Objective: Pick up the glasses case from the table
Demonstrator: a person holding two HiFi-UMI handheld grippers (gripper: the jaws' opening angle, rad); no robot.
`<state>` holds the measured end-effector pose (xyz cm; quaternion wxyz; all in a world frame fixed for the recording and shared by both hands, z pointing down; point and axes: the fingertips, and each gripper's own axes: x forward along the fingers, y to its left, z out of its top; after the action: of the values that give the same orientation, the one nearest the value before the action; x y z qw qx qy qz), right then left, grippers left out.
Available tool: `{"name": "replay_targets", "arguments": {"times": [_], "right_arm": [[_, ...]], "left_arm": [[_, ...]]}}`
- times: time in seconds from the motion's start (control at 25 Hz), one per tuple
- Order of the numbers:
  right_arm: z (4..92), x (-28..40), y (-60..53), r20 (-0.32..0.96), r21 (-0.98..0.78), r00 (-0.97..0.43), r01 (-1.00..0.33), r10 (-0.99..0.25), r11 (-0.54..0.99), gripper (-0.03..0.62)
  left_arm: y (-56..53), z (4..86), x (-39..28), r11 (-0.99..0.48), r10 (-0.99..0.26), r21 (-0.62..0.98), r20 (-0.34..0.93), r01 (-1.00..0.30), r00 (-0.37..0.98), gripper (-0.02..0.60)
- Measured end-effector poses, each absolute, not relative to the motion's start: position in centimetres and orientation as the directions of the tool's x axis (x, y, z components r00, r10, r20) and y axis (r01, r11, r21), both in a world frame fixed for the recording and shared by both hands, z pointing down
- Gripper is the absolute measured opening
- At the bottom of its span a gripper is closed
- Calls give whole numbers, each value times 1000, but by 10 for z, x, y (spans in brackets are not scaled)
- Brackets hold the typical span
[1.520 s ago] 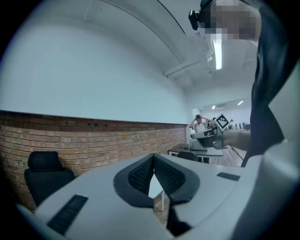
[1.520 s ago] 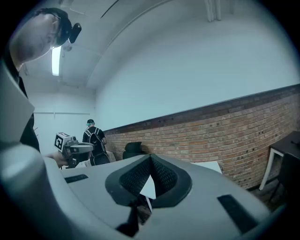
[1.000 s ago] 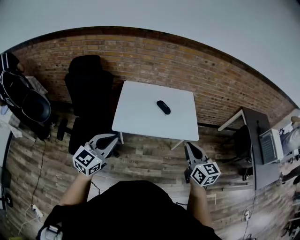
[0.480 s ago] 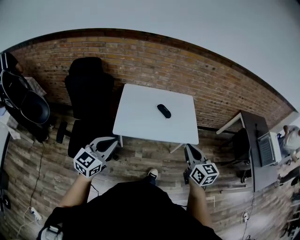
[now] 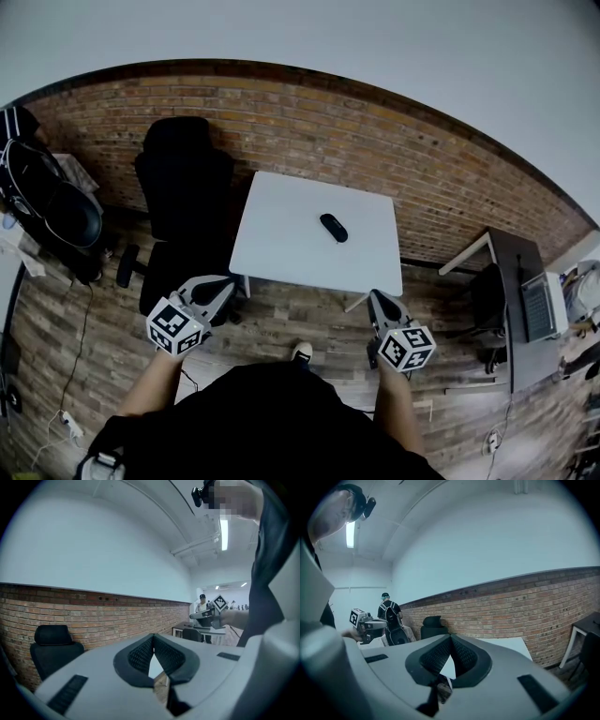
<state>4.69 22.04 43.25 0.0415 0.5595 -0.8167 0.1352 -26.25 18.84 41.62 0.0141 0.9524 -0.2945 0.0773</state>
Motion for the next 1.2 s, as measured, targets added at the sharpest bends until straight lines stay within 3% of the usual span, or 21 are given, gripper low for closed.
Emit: {"name": "replay_targets", "arguments": {"times": [1.2], "right_arm": [[475, 116, 128, 279, -230, -385, -916, -880, 328, 17]], "left_arm": [[99, 437, -172, -852, -504, 7, 256, -523, 825, 11]]}}
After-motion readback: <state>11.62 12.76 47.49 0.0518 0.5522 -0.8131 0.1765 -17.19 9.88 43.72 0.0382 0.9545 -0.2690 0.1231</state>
